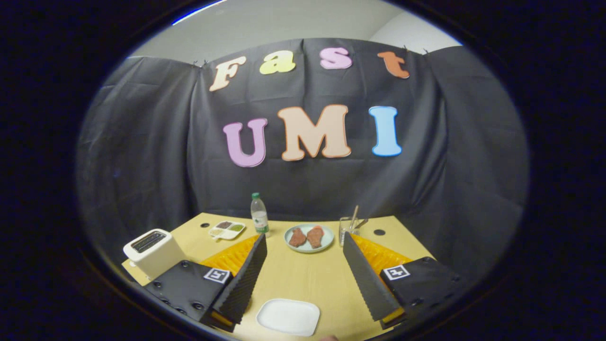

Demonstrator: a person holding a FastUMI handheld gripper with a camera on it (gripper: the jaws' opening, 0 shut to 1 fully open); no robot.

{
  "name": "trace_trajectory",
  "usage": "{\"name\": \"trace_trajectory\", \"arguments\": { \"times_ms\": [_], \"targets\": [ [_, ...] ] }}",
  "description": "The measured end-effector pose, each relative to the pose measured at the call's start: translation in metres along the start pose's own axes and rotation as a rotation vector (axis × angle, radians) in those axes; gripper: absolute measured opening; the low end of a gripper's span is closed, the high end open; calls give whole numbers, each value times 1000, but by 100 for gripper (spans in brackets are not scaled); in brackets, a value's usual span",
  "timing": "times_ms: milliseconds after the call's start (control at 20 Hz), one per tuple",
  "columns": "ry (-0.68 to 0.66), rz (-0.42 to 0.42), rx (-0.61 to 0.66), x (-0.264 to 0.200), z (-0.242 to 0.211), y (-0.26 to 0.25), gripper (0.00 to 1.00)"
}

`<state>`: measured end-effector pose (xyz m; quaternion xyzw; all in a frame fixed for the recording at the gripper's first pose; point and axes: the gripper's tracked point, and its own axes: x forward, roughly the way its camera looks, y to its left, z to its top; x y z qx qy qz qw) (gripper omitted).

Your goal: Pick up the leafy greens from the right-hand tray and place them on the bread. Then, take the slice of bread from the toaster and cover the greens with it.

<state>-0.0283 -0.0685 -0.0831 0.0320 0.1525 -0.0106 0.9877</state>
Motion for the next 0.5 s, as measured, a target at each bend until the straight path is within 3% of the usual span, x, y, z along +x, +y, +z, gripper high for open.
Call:
{"name": "trace_trajectory", "arguments": {
  "times_ms": [500],
  "targets": [
    [-138, -40, -69, -10, 54, -9, 100]
  ]
}}
